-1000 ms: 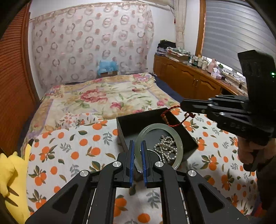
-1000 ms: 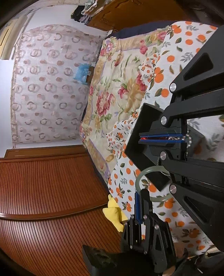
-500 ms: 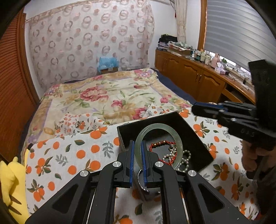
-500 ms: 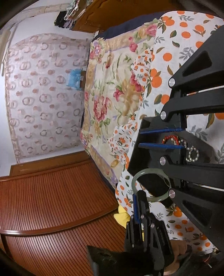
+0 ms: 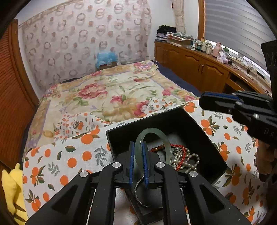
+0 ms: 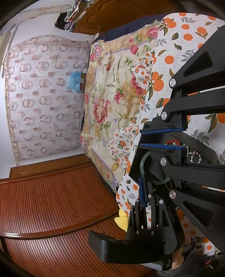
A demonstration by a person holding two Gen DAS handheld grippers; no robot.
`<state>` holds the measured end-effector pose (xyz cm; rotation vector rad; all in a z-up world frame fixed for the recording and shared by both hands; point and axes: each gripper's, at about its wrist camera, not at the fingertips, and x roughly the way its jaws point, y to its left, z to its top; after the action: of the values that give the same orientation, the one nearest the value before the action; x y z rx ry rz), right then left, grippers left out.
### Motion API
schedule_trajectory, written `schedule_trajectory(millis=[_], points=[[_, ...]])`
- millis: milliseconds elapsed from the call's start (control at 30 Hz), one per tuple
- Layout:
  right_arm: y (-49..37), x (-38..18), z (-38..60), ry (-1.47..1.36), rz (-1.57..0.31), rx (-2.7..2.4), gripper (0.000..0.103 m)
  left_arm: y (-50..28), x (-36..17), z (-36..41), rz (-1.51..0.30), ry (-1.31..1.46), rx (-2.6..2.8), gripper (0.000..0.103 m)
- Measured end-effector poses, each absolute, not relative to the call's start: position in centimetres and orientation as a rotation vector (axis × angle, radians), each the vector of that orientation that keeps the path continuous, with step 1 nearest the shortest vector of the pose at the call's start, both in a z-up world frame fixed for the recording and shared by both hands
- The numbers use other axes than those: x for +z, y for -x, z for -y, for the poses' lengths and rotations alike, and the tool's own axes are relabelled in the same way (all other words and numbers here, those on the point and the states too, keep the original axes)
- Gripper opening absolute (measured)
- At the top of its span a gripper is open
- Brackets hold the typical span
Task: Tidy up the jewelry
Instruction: 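Lower the jade bangle into the black box with left tool while right tool drops the red bracelet in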
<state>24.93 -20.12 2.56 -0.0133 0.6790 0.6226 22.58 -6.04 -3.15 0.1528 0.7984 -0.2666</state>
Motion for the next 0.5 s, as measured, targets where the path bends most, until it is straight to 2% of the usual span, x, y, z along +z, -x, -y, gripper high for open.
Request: schedule_trajectory(millis=[367,500], points=[[-22.5,4.1,20.7,0.053,-0.652,0.591,0.012,-20.4,-1.9,5.3,-0.760,-0.129,-0.262,0.008],[-20.3,4.0,21.2,0.058,-0.652,0.580,0.012,-18.5,-1.2,4.8,-0.738,-0.115,-0.262,0.015]])
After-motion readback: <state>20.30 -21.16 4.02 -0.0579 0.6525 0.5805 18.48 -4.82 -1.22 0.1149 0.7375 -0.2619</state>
